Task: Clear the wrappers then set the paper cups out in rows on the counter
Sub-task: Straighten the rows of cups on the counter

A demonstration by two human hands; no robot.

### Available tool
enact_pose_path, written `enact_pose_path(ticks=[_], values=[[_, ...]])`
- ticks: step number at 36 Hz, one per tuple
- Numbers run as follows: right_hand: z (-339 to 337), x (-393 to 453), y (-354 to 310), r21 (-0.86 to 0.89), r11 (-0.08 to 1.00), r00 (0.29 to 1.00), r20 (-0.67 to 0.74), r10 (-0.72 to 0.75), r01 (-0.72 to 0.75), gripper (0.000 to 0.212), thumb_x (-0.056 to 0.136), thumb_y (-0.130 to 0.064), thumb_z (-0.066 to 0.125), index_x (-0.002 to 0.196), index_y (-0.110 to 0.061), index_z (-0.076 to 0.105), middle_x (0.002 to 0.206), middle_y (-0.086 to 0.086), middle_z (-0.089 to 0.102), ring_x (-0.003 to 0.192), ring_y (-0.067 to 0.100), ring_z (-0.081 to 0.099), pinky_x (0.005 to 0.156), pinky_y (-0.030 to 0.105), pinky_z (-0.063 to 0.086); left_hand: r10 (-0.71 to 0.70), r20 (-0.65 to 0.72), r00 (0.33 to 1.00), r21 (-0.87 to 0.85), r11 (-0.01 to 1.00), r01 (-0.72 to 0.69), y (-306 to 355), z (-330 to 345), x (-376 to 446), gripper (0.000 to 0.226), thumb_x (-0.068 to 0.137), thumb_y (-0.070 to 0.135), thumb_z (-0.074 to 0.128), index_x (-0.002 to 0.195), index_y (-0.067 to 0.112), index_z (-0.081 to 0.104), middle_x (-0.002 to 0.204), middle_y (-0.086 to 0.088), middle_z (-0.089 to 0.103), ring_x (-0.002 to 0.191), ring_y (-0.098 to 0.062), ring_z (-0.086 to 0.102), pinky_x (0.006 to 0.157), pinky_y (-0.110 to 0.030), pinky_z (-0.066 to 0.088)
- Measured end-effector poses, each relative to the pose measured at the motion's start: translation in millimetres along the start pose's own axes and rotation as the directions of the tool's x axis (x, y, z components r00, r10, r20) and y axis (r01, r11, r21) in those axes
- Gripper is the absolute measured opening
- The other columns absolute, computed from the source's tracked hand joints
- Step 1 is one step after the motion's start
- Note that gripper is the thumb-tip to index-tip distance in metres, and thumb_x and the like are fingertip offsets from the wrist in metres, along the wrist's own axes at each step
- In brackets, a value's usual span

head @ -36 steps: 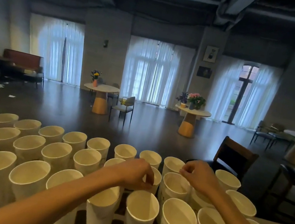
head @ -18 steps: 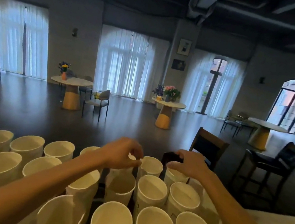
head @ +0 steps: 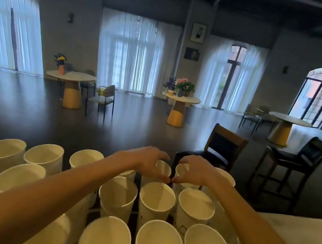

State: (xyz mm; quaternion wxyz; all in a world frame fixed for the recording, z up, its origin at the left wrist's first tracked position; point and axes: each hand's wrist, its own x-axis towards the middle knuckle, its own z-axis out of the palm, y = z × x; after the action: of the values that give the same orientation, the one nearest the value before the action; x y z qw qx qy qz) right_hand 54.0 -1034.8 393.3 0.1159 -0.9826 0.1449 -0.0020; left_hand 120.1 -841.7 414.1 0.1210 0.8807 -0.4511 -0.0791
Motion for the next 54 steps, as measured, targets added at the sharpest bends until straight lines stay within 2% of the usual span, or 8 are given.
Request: enact_pose_path(ticks=[6, 18, 27, 30, 34, 41, 46, 54], values=[[13.2, 0.2, -1.0, -0.007, 0.999, 0.993, -0.111, -0.040, 0.040, 0.057, 0.069, -0.064, 0.075, 0.114, -0.032, 0.061, 0.111, -0.007, 0.066, 0.098, 0.015, 0.063, 0.089, 0.031, 0.054, -0.012, -0.005, 1.000, -0.022, 1.000, 0.012, -3.1, 4.4, 4.0, 0.065, 0.087, 0.054, 0.070, 0.143, 0.027, 0.050, 0.142, -0.001, 0.056, 0.127, -0.023, 0.055, 0.102, -0.038, 0.048], [5.4, -2.3, -4.0, -0.016, 0.998, 0.997, -0.046, -0.056, 0.055, 0.073, 0.054, -0.076, 0.075, 0.114, -0.036, 0.058, 0.107, -0.011, 0.065, 0.094, 0.011, 0.062, 0.085, 0.032, 0.056, -0.016, -0.019, 1.000, -0.014, 1.000, 0.016, -5.7, 9.6, 10.2, 0.070, 0.082, 0.061, 0.072, 0.140, 0.029, 0.051, 0.137, 0.001, 0.059, 0.120, -0.020, 0.058, 0.089, -0.031, 0.048], [-9.3, -18.1, -0.7, 0.123, 0.992, 0.999, -0.027, -0.037, 0.041, 0.088, 0.071, -0.055, 0.079, 0.145, -0.027, 0.041, 0.142, -0.002, 0.052, 0.127, 0.019, 0.052, 0.104, 0.035, 0.046, 0.021, -0.058, 0.998, -0.001, 1.000, -0.021, -3.3, -5.5, -1.1, 0.078, 0.086, 0.063, 0.066, 0.151, 0.027, 0.040, 0.153, 0.000, 0.047, 0.138, -0.025, 0.047, 0.107, -0.041, 0.044], [-19.7, -26.4, 0.6, 0.186, 0.982, 0.999, -0.038, -0.034, 0.040, 0.078, 0.079, -0.045, 0.077, 0.145, -0.025, 0.041, 0.143, -0.001, 0.051, 0.127, 0.020, 0.052, 0.103, 0.033, 0.046, 0.016, -0.118, 0.993, -0.026, 0.999, -0.019, -9.8, -34.5, -20.4, 0.074, 0.090, 0.061, 0.062, 0.152, 0.026, 0.040, 0.156, -0.001, 0.043, 0.140, -0.024, 0.043, 0.109, -0.038, 0.040], [-30.0, -37.9, -14.2, 0.246, 0.964, 0.985, -0.160, -0.060, 0.099, 0.065, 0.083, -0.038, 0.076, 0.140, -0.023, 0.048, 0.142, -0.001, 0.052, 0.127, 0.019, 0.052, 0.100, 0.029, 0.043, -0.057, -0.216, 0.975, -0.074, 0.996, 0.042, -41.3, -78.9, -57.0, 0.056, 0.094, 0.056, 0.059, 0.137, 0.020, 0.057, 0.139, -0.004, 0.059, 0.123, -0.020, 0.057, 0.098, -0.032, 0.046], [-33.5, -38.8, -88.9, 0.335, 0.906, 0.961, -0.179, -0.211, 0.261, 0.059, 0.078, -0.038, 0.080, 0.130, -0.023, 0.058, 0.129, -0.003, 0.063, 0.114, 0.013, 0.060, 0.094, 0.029, 0.050, -0.181, -0.183, 0.966, 0.012, 0.982, 0.186, -116.2, -104.4, -140.0, 0.033, 0.095, 0.041, 0.066, 0.119, 0.019, 0.069, 0.106, 0.004, 0.067, 0.098, -0.015, 0.065, 0.080, -0.023, 0.051], [-13.5, -42.8, -152.8, 0.290, 0.876, 0.922, -0.149, -0.358, 0.387, 0.050, 0.080, -0.039, 0.078, 0.125, -0.027, 0.060, 0.122, -0.010, 0.062, 0.110, 0.008, 0.060, 0.092, 0.024, 0.051, -0.216, -0.154, 0.964, 0.043, 0.973, 0.225, -153.8, -97.1, -191.5, 0.028, 0.095, 0.032, 0.068, 0.120, 0.019, 0.070, 0.118, 0.001, 0.070, 0.104, -0.013, 0.066, 0.089, -0.025, 0.055], [24.0, -30.2, -207.3, 0.178, 0.902, 0.919, -0.103, -0.380, 0.393, 0.017, 0.089, -0.039, 0.068, 0.105, -0.033, 0.070, 0.107, -0.012, 0.067, 0.092, 0.006, 0.063, 0.089, 0.028, 0.055, -0.235, -0.178, 0.956, 0.067, 0.966, 0.250, -204.7, -73.3, -217.6, 0.027, 0.097, 0.031, 0.066, 0.122, 0.023, 0.071, 0.127, 0.004, 0.066, 0.102, -0.006, 0.062, 0.079, -0.012, 0.049]])
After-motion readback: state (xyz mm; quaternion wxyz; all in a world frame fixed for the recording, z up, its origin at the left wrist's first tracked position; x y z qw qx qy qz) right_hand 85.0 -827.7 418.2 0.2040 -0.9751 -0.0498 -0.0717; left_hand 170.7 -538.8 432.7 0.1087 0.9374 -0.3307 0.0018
